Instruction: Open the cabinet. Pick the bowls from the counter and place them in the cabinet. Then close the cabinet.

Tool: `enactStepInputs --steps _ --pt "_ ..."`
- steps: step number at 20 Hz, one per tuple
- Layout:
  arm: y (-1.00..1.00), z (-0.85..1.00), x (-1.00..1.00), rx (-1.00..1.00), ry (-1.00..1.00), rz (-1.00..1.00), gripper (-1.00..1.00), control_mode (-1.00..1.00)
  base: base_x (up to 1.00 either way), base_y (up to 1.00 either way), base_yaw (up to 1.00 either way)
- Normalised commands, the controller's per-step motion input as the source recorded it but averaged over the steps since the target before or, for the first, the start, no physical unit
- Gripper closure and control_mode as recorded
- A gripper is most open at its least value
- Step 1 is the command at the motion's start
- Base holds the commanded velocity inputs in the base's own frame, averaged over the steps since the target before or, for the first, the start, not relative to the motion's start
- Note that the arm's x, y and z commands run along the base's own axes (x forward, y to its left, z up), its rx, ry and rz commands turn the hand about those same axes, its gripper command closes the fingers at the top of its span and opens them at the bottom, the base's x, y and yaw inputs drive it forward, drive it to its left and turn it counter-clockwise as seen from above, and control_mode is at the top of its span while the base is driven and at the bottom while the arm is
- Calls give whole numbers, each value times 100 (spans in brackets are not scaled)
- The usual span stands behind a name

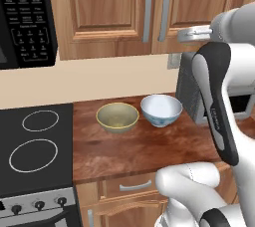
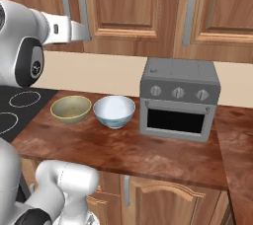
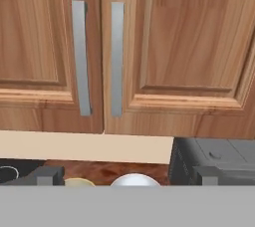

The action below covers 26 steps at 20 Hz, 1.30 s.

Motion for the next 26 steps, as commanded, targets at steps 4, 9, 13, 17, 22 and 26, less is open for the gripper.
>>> enactStepInputs --steps 4,9,13,17,22,26 --pt "7 0 46 0 -5 0 -100 -100 0 0 0" --pt "3 0 46 0 0 0 -100 -100 0 0 0" --pt "8 0 37 0 -4 0 -100 -100 0 0 0" --pt "14 0 42 0 -2 0 -100 -100 0 0 0" --pt "3 0 35 0 -2 0 -100 -100 0 0 0" --pt "1 0 33 0 0 0 -100 -100 0 0 0"
